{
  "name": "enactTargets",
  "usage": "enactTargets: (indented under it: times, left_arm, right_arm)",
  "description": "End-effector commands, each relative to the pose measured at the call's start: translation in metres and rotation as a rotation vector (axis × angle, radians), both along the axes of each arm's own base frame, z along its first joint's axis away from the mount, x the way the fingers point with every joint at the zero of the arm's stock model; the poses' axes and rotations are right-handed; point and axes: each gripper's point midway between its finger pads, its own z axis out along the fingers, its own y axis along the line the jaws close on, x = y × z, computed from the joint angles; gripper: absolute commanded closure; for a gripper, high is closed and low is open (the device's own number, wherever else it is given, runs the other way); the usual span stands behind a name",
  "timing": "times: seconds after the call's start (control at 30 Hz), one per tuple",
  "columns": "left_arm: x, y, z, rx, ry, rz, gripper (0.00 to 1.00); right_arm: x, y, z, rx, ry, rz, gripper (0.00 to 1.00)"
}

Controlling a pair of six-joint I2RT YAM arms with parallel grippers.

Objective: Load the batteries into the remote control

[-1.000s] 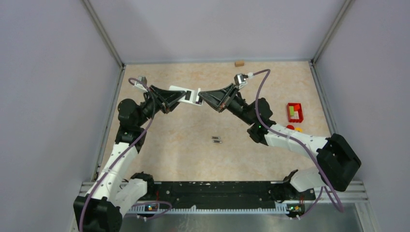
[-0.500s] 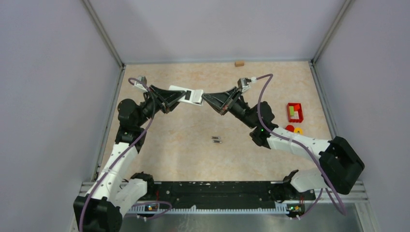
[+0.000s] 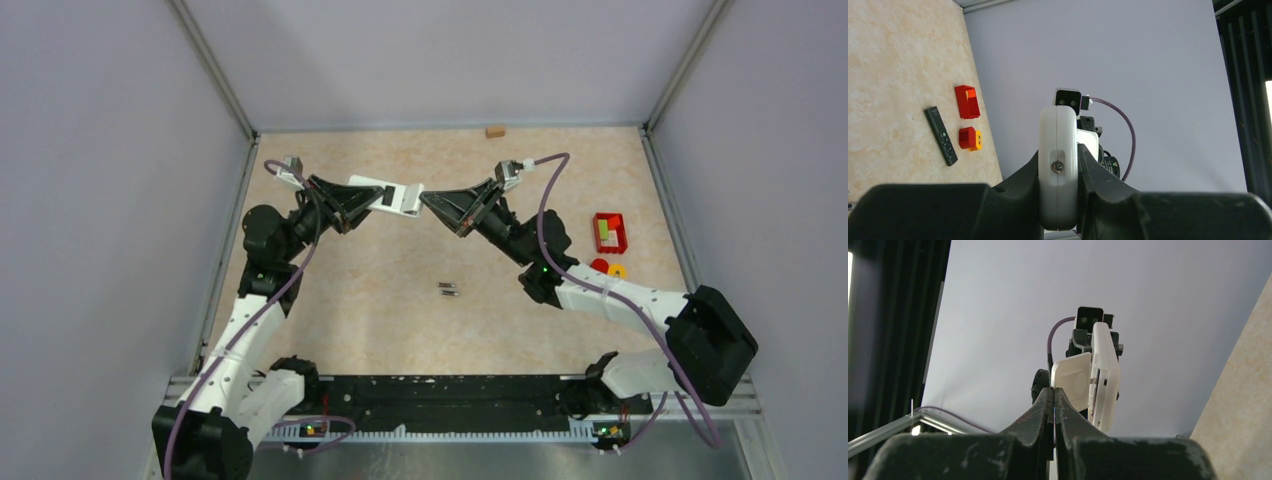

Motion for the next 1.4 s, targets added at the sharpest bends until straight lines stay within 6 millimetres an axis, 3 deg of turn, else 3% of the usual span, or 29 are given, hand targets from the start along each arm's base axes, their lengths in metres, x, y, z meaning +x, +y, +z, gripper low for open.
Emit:
enactTargets:
  times: [0.0, 0.53, 0.83, 1.03, 1.37]
  left_arm:
    - [-0.010, 0.000, 0.024, -0.022, -0.103, -0.017, 1.00]
    - [-0.018, -0.002, 0.037, -0.038, -0.148, -0.045, 1.00]
    - [-0.014, -0.001, 0.029, -0.037, -0.123, -0.033, 1.00]
    - [-0.014, -0.001, 0.026, -0.035, -0.113, -0.027, 1.00]
    - [-0.011, 0.000, 0.024, -0.030, -0.105, -0.016, 1.00]
  right_arm:
    - [-0.007, 0.000, 0.009, 0.026, -0.019, 0.018, 1.00]
    - [0.000, 0.011, -0.016, -0.046, 0.057, 0.039, 1.00]
    - [-0.001, 0.004, -0.012, -0.083, 0.035, 0.001, 0.79]
    - [0.001, -0.003, -0.006, -0.106, 0.018, -0.019, 0.70]
    - [0.001, -0.008, 0.000, -0.133, -0.001, -0.025, 0.66]
